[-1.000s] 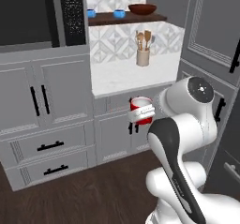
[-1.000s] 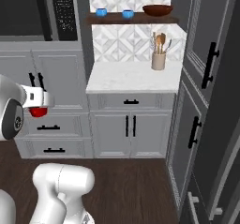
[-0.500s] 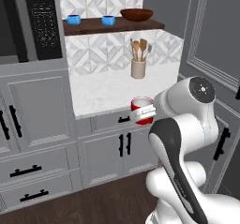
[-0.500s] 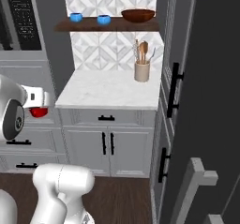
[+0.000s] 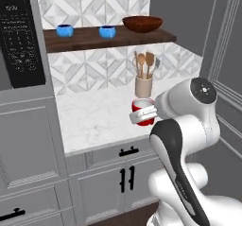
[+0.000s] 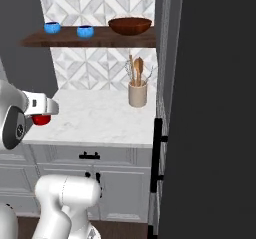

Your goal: Gather all objects into one cabinet and sort the glasses and bowls to opposite sides.

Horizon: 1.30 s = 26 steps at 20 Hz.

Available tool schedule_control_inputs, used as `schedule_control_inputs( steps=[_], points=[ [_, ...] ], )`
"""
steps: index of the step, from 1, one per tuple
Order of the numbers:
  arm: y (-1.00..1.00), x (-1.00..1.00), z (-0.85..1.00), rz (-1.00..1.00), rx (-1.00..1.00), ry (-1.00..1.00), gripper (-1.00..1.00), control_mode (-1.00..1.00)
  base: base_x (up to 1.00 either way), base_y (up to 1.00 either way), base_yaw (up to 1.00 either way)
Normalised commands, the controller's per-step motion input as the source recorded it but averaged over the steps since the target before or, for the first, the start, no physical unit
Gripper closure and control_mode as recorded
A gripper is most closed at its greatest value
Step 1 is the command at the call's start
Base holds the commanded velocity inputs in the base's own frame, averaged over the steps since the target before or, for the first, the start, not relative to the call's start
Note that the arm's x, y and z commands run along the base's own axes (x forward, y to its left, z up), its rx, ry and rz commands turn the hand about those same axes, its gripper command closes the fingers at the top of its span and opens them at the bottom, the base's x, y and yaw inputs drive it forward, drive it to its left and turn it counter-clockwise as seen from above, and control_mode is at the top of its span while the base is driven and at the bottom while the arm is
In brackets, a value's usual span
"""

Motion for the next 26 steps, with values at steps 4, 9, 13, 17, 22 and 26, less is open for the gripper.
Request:
schedule_control_inputs(
  steps=[4,9,13,17,22,26],
  points=[
    [0.00,0.00,0.00,0.00,0.00,0.00,1.00,1.00,0.88,-0.17,0.01],
    [0.00,0.00,0.00,0.00,0.00,0.00,1.00,1.00,0.83,-0.01,0.01],
    [0.00,0.00,0.00,0.00,0.00,0.00,1.00,1.00,0.85,-0.02,0.00],
    [0.00,0.00,0.00,0.00,0.00,0.00,1.00,1.00,0.79,0.00,0.00],
    [0.00,0.00,0.00,0.00,0.00,0.00,1.00,1.00,0.86,0.00,0.00],
    [0.00,0.16,0.00,0.00,0.00,0.00,1.00,-1.00,0.55,0.00,0.00]
  ],
)
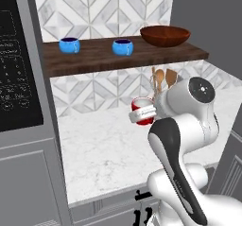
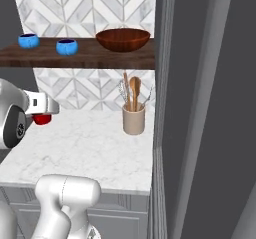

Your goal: Gather all objects into one cabinet and sort the glasses and bowls to opposite sides.

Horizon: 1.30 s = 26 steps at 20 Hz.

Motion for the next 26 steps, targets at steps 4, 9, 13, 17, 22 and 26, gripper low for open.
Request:
schedule_control_inputs(
  steps=[4,9,13,17,22,26],
  points=[
    [0.00,0.40,0.02,0.00,0.00,0.00,1.00,-1.00,0.00,0.00,0.00],
    [0.00,0.00,0.13,0.01,0.00,-0.08,1.00,-1.00,0.00,0.00,0.00],
    [0.00,-0.57,0.06,0.04,0.00,-0.06,1.00,-1.00,0.00,0.00,0.00],
    [0.00,-0.81,0.19,0.06,0.00,-0.03,1.00,-1.00,0.00,0.00,0.00],
    [0.00,-0.33,0.62,0.02,0.03,0.00,1.00,-1.00,0.00,0.00,0.00],
    [0.00,-0.01,0.92,0.00,0.01,0.06,1.00,-1.00,0.00,0.00,0.00]
  ],
)
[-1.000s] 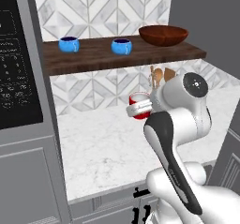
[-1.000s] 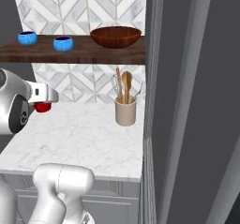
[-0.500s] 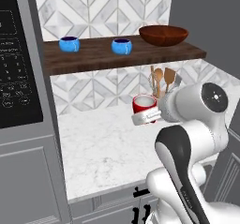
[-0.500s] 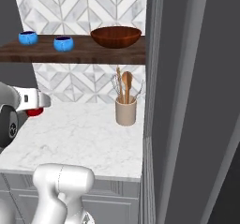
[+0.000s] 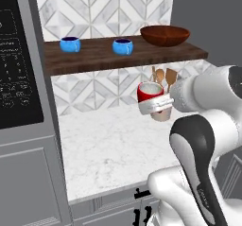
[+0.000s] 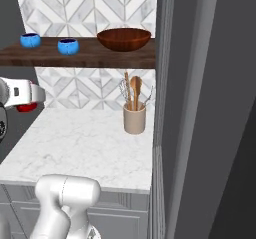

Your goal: Gather all objects into one cabinet and sort the glasses and bowls to opposite sides.

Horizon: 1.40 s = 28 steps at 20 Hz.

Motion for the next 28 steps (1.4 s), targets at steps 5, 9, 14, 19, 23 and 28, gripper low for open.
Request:
schedule_control_inputs(
  steps=[5,9,14,19,23,28],
  points=[
    [0.00,0.00,0.83,0.00,0.00,0.07,1.00,-1.00,0.00,0.00,0.00],
    [0.00,0.21,0.69,0.00,0.01,0.00,1.00,-1.00,0.00,0.00,0.00],
    [0.00,0.41,0.36,0.02,0.05,0.00,1.00,-1.00,0.00,0.00,0.00],
    [0.03,0.52,0.20,0.02,0.04,0.00,1.00,-1.00,0.00,0.00,0.00],
    [0.13,0.59,0.05,0.00,0.01,0.00,1.00,-1.00,0.00,0.00,0.00],
    [0.25,0.59,0.00,0.00,0.00,-0.01,1.00,-1.00,0.00,0.00,0.00]
  ],
)
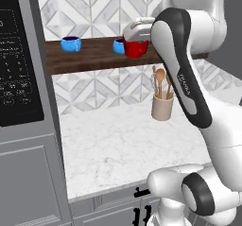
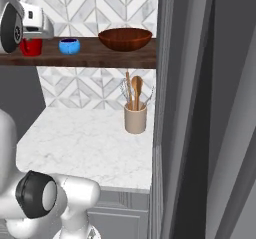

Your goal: Gather all objects into one cabinet and sort the glasses and bowls to opposite sides.

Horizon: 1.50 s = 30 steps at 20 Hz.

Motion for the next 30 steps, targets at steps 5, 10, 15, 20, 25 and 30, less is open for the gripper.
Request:
schedule_control_inputs(
  steps=[5,10,15,20,25,30],
  points=[
    [0.23,0.54,0.00,0.00,0.00,0.00,1.00,-1.00,0.00,0.00,0.00],
    [0.15,0.41,-0.06,0.00,0.00,0.00,1.00,-1.00,0.00,0.00,0.00],
    [0.11,0.16,-0.21,0.00,0.00,0.00,1.00,-1.00,0.00,0.00,0.00],
    [0.11,0.18,-0.25,0.00,0.00,-0.01,1.00,-1.00,0.00,0.00,0.00],
    [0.09,0.33,-0.11,0.00,0.00,-0.02,1.00,-1.00,0.00,0.00,0.00],
    [0.17,0.31,-0.19,0.00,0.00,-0.03,1.00,-1.00,0.00,0.00,0.00]
  ],
)
